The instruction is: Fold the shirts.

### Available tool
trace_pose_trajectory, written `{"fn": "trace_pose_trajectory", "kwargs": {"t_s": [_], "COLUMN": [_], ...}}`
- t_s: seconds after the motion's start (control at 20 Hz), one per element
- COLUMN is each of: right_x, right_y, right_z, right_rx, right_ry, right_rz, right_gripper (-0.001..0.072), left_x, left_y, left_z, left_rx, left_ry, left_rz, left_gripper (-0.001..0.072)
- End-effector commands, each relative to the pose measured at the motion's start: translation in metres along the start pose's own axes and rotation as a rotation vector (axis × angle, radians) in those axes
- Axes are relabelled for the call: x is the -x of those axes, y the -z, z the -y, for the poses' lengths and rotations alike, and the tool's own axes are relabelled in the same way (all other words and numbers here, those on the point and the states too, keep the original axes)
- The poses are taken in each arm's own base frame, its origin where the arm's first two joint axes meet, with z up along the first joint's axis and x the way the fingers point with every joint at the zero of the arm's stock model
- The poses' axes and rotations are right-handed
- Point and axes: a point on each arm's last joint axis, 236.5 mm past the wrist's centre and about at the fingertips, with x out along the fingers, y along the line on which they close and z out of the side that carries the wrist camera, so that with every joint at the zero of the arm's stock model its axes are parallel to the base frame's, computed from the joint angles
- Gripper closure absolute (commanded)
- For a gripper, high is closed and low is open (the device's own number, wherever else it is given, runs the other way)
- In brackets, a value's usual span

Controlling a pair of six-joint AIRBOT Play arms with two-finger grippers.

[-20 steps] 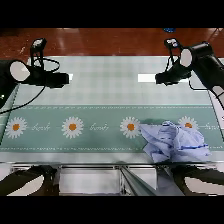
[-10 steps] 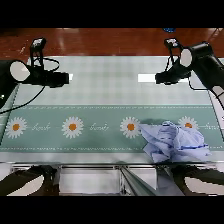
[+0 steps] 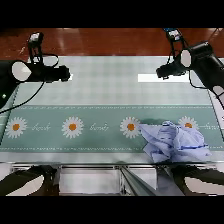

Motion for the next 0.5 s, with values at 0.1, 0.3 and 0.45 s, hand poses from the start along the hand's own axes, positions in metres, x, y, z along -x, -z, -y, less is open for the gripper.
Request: {"fn": "trace_pose_trajectory", "kwargs": {"t_s": [0.1,0.3,0.45], "right_x": [0.041,0.112,0.135], "right_y": [0.067,0.122,0.207], "right_z": [0.009,0.077,0.077], "right_rx": [0.09,-0.287,-0.404], "right_ry": [-0.012,0.137,0.125], "right_rz": [-0.177,-0.061,-0.163], "right_gripper": [0.0306,0.0306,0.0299], "left_x": [0.025,0.062,0.078], "left_y": [-0.005,0.032,0.078], "left_z": [0.009,0.043,0.09], "left_rx": [0.0,-0.023,-0.06], "left_ry": [0.01,0.129,0.293], "left_rz": [-0.023,-0.105,-0.13], "left_gripper": [0.0199,0.0199,0.0199]}}
